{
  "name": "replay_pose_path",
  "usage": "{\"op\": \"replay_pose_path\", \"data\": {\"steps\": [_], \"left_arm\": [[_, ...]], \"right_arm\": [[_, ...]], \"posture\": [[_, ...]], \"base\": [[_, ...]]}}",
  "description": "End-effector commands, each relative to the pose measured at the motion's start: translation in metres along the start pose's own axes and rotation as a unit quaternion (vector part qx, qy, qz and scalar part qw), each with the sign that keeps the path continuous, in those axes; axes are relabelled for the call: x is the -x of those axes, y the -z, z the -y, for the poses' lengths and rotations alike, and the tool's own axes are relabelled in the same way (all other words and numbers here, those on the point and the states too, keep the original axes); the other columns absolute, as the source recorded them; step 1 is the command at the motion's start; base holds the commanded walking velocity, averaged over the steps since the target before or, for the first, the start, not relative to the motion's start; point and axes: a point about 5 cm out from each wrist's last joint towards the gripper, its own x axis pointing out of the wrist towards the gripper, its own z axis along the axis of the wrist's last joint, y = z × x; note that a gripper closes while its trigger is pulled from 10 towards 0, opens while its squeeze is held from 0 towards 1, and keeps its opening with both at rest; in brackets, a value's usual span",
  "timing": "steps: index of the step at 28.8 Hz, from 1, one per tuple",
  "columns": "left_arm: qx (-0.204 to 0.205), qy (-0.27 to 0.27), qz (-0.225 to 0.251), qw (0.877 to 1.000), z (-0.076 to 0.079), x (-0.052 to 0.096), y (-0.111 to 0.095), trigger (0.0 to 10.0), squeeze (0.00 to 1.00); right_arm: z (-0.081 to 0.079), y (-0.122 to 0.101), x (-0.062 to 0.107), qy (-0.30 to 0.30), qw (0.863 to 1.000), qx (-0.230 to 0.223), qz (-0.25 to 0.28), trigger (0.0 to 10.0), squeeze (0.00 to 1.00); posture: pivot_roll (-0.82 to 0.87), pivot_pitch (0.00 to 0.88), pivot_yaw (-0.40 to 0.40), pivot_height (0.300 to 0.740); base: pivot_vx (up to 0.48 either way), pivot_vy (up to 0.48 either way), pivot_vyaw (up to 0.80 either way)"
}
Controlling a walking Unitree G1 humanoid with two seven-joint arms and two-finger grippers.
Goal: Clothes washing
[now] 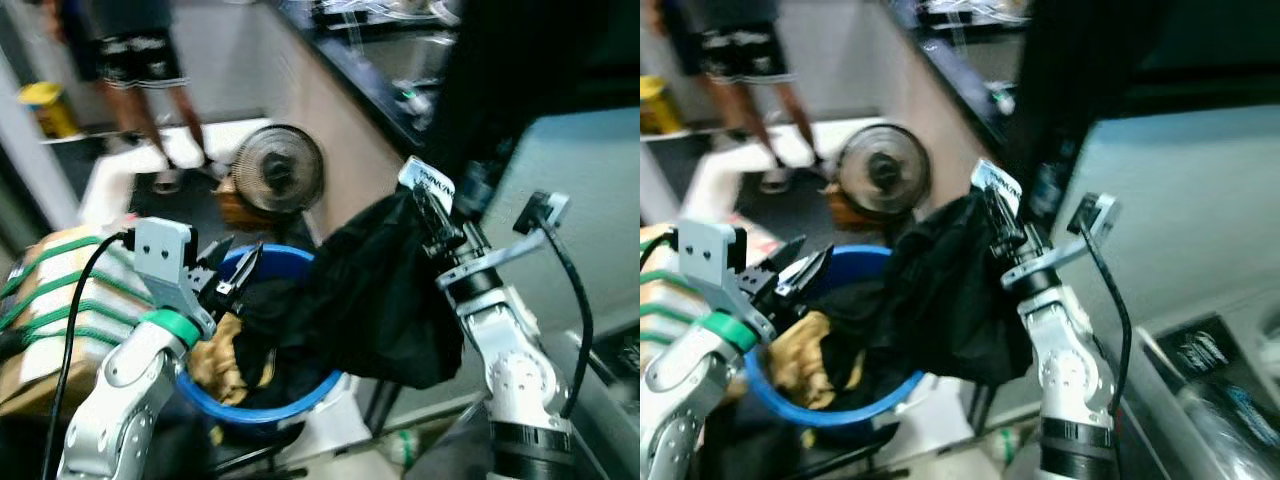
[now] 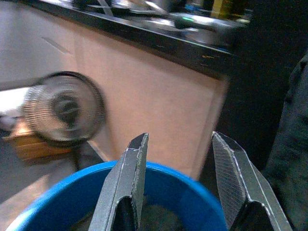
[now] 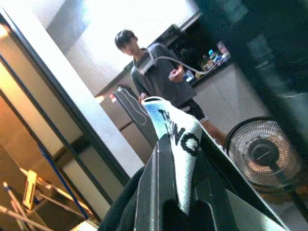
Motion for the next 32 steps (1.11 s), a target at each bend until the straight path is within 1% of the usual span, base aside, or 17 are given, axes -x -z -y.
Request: {"op": "replay_pose_path", "data": {"steps": [1, 4, 6, 11, 16, 19, 20, 21, 22, 23, 24, 25, 26, 27, 29, 31, 32], "left_arm": [[0.001, 0.010, 0.000, 1.000, 0.003, 0.001, 0.000, 10.0, 0.00], [0.002, 0.013, 0.000, 1.000, 0.004, 0.000, 0.000, 10.0, 0.00], [0.002, 0.018, -0.002, 1.000, 0.005, 0.000, 0.000, 10.0, 0.00], [0.002, 0.019, -0.003, 1.000, 0.005, 0.000, 0.000, 10.0, 0.00], [0.001, 0.019, -0.003, 1.000, 0.004, -0.001, 0.000, 10.0, 0.00], [0.000, 0.008, 0.002, 1.000, 0.002, -0.001, -0.003, 10.0, 0.00], [0.000, 0.008, 0.002, 1.000, 0.002, -0.001, -0.003, 10.0, 0.00], [-0.001, 0.002, 0.005, 1.000, 0.000, -0.001, -0.004, 10.0, 0.00], [-0.004, -0.017, 0.010, 1.000, -0.005, -0.002, -0.007, 10.0, 0.00], [-0.004, -0.017, 0.010, 1.000, -0.005, -0.002, -0.007, 10.0, 0.00], [-0.006, -0.029, 0.014, 0.999, -0.008, -0.003, -0.009, 10.0, 0.00], [-0.006, -0.029, 0.014, 0.999, -0.008, -0.003, -0.009, 10.0, 0.00], [-0.010, -0.057, 0.024, 0.998, -0.015, -0.004, -0.013, 10.0, 0.00], [-0.016, -0.088, 0.037, 0.995, -0.023, -0.005, -0.019, 10.0, 0.00], [-0.016, -0.088, 0.037, 0.995, -0.023, -0.005, -0.019, 10.0, 0.00], [-0.024, -0.120, 0.053, 0.991, -0.031, -0.006, -0.027, 10.0, 0.00], [-0.024, -0.120, 0.053, 0.991, -0.031, -0.006, -0.027, 10.0, 0.00]], "right_arm": [[-0.009, 0.006, 0.006, -0.050, 0.997, -0.048, -0.018, 10.0, 0.00], [-0.013, 0.007, 0.008, -0.074, 0.995, -0.068, -0.020, 10.0, 0.00], [-0.021, 0.006, 0.013, -0.121, 0.987, -0.104, -0.024, 10.0, 0.00], [-0.024, 0.002, 0.010, -0.147, 0.981, -0.126, -0.016, 10.0, 0.00], [-0.023, -0.012, -0.001, -0.155, 0.977, -0.142, 0.022, 10.0, 0.00], [-0.029, -0.041, -0.032, -0.170, 0.973, -0.131, 0.085, 10.0, 0.00], [-0.029, -0.041, -0.032, -0.170, 0.973, -0.131, 0.085, 10.0, 0.00], [-0.032, -0.048, -0.043, -0.155, 0.978, -0.105, 0.092, 10.0, 0.00], [-0.026, -0.061, -0.063, -0.059, 0.991, -0.038, 0.112, 10.0, 0.00], [-0.026, -0.061, -0.063, -0.059, 0.991, -0.038, 0.112, 10.0, 0.00], [-0.022, -0.071, -0.074, 0.008, 0.991, 0.008, 0.131, 10.0, 0.00], [-0.022, -0.071, -0.074, 0.008, 0.991, 0.008, 0.131, 10.0, 0.00], [-0.021, -0.084, -0.083, 0.059, 0.985, 0.061, 0.151, 10.0, 0.00], [-0.026, -0.097, -0.090, 0.071, 0.977, 0.113, 0.164, 10.0, 0.00], [-0.026, -0.097, -0.090, 0.071, 0.977, 0.113, 0.164, 10.0, 0.00], [-0.036, -0.106, -0.097, 0.059, 0.969, 0.182, 0.157, 10.0, 0.00], [-0.036, -0.106, -0.097, 0.059, 0.969, 0.182, 0.157, 10.0, 0.00]], "posture": [[0.16, 0.000, 0.057, 0.740], [0.16, 0.000, 0.062, 0.740], [0.16, 0.000, 0.062, 0.740], [0.16, 0.000, 0.068, 0.740], [0.16, 0.000, 0.066, 0.740], [0.17, 0.000, 0.065, 0.740], [0.17, 0.000, 0.065, 0.740], [0.17, 0.000, 0.061, 0.740], [0.18, 0.000, 0.057, 0.740], [0.18, 0.000, 0.057, 0.740], [0.18, 0.000, 0.057, 0.740], [0.18, 0.000, 0.057, 0.740], [0.17, 0.000, 0.049, 0.740], [0.18, 0.000, 0.036, 0.740], [0.18, 0.000, 0.036, 0.740], [0.17, 0.000, 0.027, 0.740], [0.17, 0.000, 0.027, 0.740]], "base": [[0.000, 0.000, -0.80], [0.000, 0.000, -0.80], [0.000, 0.000, -0.80], [0.000, 0.000, -0.80], [0.000, 0.000, -0.80], [0.000, 0.000, -0.80], [0.000, 0.000, -0.80], [0.000, 0.000, -0.80], [0.000, 0.000, -0.80], [0.000, 0.000, -0.80], [0.000, 0.000, -0.80], [0.000, 0.000, -0.80], [0.000, 0.000, -0.80], [0.000, 0.000, -0.80], [0.000, 0.000, -0.80], [0.000, 0.000, -0.80], [0.000, 0.000, -0.80]]}}
